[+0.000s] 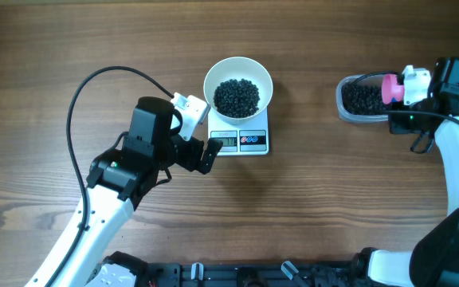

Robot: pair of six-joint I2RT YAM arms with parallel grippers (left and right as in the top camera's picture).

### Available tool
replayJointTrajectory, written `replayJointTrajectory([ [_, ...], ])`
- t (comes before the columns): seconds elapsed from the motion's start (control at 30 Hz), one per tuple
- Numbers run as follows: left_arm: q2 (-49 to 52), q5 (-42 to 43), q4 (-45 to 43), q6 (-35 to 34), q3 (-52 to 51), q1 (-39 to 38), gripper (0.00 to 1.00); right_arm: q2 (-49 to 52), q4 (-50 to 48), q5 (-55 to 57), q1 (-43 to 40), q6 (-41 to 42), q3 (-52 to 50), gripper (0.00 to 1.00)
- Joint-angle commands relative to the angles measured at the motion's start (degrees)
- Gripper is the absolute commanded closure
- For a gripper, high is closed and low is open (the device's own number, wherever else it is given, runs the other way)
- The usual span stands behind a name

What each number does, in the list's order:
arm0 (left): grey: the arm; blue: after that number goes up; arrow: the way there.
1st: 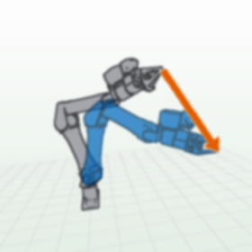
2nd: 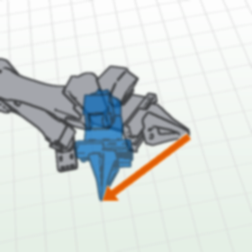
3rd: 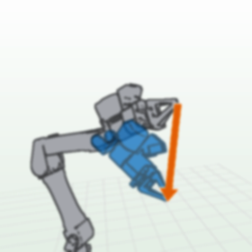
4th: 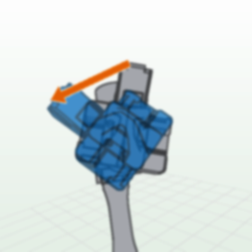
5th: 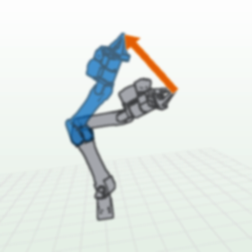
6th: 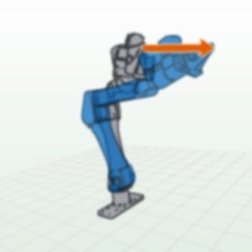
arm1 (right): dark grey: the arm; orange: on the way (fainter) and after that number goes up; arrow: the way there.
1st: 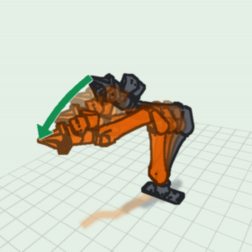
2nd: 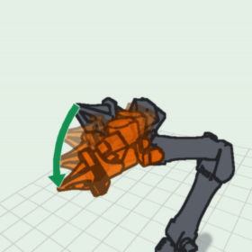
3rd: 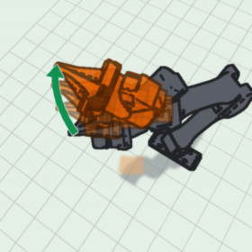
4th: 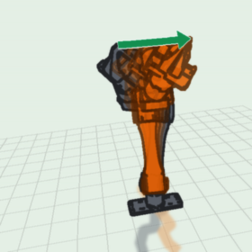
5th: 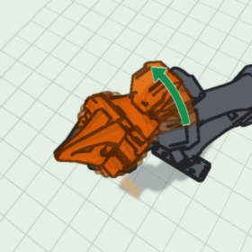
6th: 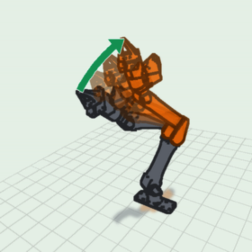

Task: Scoop item into bowl and weigh 150g on scale
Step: 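Drag the pink scoop through the black beans in the tub to fill it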

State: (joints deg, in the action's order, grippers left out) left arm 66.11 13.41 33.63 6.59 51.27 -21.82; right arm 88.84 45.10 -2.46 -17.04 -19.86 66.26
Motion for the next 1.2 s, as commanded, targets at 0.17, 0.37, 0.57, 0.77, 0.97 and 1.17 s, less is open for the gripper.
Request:
replayJointTrajectory([
  [0.17, 0.4, 0.5, 0.0, 0.7, -0.3, -0.2, 0.00, 4.8, -0.1, 0.9, 0.8, -0.9, 0.7, 0.96],
  [0.37, 0.4, 0.5, 0.0, 0.7, -0.3, -0.2, 0.00, 5.8, -0.1, 0.1, 3.5, -0.7, 0.7, 0.96],
  [0.57, 0.4, 0.5, 0.0, 0.7, -0.3, -0.2, 0.00, 5.8, 0.0, -0.6, 7.0, -1.2, 0.7, 0.96],
  [0.77, 0.4, 0.5, 0.0, 0.7, -0.3, -0.2, 0.00, 5.8, 0.1, -0.6, 9.0, -1.2, 0.7, 0.96],
  [0.97, 0.4, 0.5, 0.0, 0.7, -0.3, -0.2, 0.00, 5.8, 2.4, -5.4, 9.1, -4.6, 0.7, 0.96],
  [1.17, 0.4, 0.5, 0.0, 0.7, -0.3, -0.2, 0.00, 5.8, 3.4, -5.4, 9.1, -4.6, 0.7, 0.95],
])
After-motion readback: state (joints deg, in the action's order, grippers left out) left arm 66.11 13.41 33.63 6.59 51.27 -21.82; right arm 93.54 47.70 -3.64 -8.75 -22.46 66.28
